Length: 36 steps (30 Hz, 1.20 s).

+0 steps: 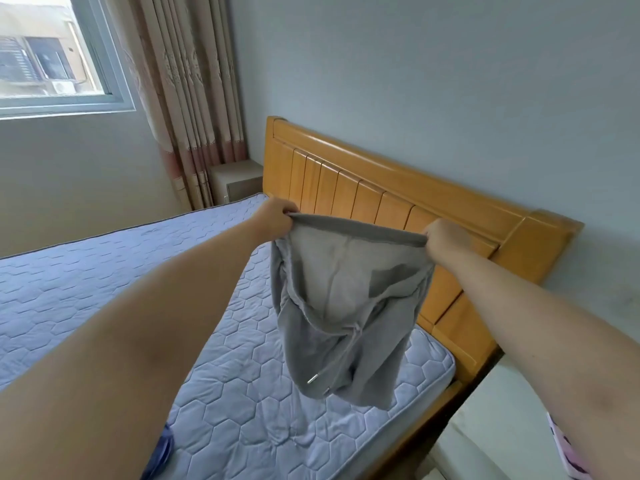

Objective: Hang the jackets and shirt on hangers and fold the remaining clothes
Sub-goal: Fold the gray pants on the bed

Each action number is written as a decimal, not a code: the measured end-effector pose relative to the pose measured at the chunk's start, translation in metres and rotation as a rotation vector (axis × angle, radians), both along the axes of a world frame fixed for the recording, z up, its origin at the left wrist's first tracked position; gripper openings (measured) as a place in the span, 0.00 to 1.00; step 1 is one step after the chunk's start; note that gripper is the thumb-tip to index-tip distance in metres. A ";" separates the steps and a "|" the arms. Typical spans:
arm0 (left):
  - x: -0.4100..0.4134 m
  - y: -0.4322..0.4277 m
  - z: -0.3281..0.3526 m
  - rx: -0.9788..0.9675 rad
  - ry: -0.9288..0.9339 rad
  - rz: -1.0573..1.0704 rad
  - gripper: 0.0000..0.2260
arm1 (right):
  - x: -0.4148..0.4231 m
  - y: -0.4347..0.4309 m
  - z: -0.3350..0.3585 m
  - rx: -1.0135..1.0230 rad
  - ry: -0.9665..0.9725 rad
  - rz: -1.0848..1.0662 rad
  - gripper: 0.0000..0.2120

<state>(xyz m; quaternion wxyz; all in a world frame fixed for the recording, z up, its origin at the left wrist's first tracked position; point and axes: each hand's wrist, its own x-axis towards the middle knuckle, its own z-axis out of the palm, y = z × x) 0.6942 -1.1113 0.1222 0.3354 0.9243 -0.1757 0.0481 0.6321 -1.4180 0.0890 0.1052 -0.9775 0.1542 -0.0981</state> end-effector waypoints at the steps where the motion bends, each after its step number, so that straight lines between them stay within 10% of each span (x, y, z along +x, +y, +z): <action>1: 0.001 0.005 -0.003 0.032 0.022 0.018 0.18 | -0.001 -0.007 0.002 0.060 -0.007 -0.022 0.14; 23: 0.004 0.032 -0.056 0.261 0.092 0.371 0.08 | -0.013 0.005 0.014 0.503 0.099 0.044 0.14; 29: 0.006 0.029 -0.069 0.324 0.078 0.246 0.11 | -0.015 0.017 -0.012 0.073 0.076 0.036 0.18; 36: 0.008 0.036 -0.077 0.207 0.221 0.087 0.16 | -0.021 -0.007 -0.024 0.105 0.039 -0.176 0.13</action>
